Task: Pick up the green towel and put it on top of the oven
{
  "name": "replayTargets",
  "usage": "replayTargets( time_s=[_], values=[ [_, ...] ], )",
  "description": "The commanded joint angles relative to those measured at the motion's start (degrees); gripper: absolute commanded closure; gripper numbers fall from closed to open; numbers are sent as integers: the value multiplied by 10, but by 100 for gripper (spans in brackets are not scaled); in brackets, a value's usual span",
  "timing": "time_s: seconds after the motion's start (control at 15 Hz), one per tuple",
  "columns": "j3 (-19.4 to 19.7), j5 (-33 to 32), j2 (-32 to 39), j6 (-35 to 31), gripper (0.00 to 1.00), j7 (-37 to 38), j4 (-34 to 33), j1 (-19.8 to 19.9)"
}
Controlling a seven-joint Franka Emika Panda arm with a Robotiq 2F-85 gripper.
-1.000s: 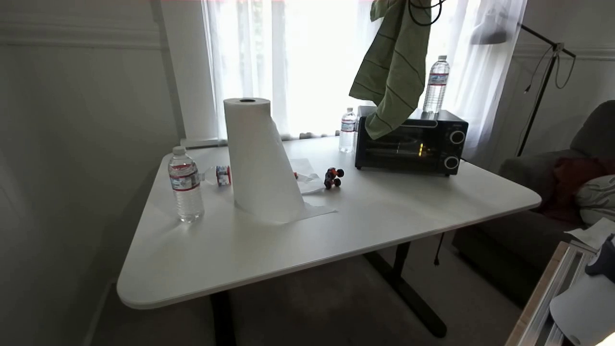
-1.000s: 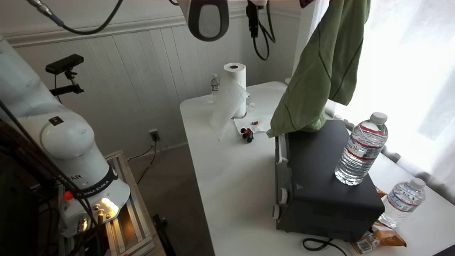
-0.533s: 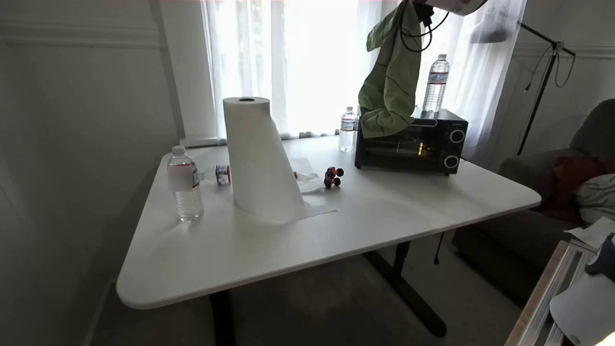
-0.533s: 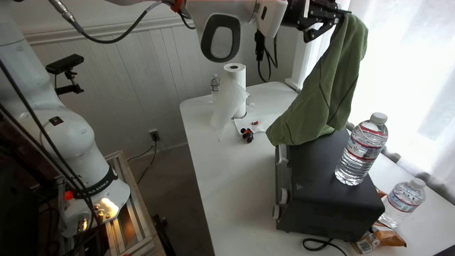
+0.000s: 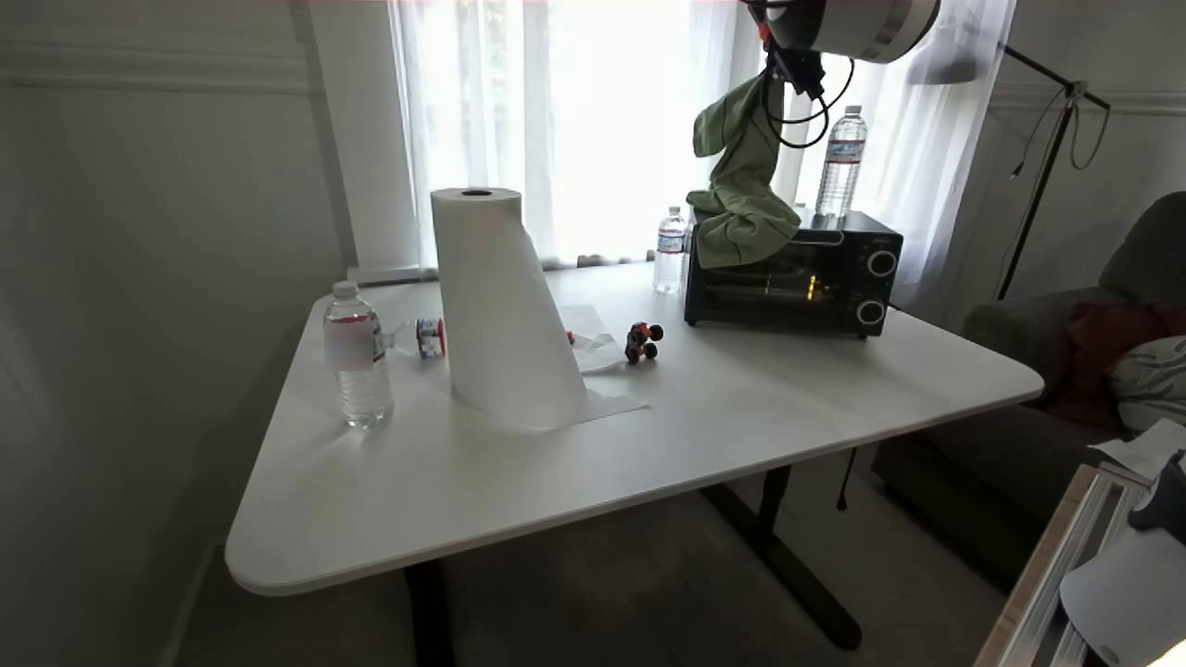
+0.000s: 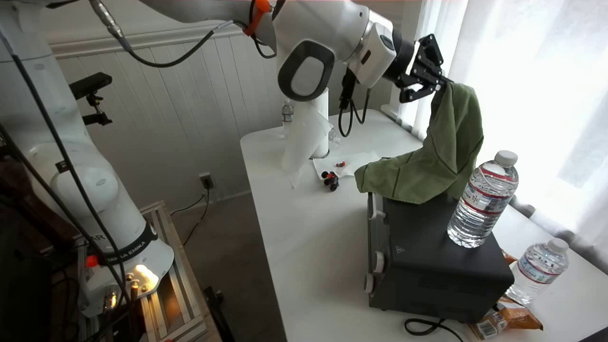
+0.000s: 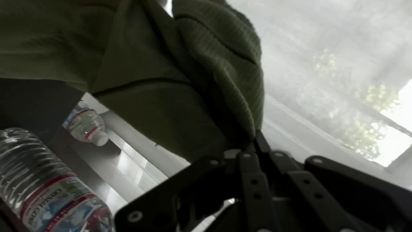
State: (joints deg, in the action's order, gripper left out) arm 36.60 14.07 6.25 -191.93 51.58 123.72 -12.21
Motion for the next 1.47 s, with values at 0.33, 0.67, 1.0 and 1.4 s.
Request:
replayTargets(
  time_s=[0.33,0.67,1.0,1.4],
  values=[
    [2,-2,62,199,98,-10,-36,45],
    [5,-8,77,321,98,-27,-54,63],
    [-15,-79,87,444,98,-3,-83,105],
    [-85,-92,46,455,57,-33,-103,176]
  ],
)
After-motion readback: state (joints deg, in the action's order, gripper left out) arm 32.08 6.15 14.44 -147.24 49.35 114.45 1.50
